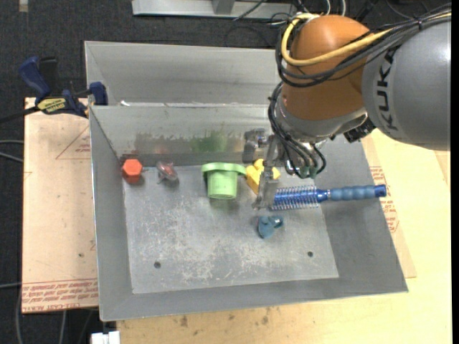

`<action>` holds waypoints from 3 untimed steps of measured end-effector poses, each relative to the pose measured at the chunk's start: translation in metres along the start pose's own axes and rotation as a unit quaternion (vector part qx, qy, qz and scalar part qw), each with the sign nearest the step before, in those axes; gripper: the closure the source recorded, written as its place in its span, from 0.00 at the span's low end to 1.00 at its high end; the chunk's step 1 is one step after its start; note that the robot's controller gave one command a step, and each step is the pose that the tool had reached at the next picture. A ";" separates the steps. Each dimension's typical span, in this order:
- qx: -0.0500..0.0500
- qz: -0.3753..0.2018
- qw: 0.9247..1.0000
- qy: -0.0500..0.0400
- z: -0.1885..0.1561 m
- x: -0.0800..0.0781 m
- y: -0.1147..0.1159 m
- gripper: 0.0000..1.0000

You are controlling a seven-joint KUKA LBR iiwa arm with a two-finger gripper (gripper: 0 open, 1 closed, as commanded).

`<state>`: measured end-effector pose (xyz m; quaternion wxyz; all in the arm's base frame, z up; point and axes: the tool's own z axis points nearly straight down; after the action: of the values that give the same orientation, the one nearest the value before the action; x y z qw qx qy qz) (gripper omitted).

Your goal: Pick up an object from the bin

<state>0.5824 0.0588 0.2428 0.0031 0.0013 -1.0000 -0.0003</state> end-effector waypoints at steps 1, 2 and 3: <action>0.000 0.075 0.997 -0.002 0.109 -0.057 0.003 0.00; -0.001 0.129 0.992 -0.003 0.172 -0.061 0.009 0.00; -0.002 0.129 0.992 -0.008 0.165 -0.065 0.009 1.00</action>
Offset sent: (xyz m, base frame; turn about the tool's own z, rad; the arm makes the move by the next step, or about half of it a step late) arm 0.0567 0.0031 -0.1048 0.1522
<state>0.6459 0.0679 0.0773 -0.0052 -0.1278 -0.9918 -0.0021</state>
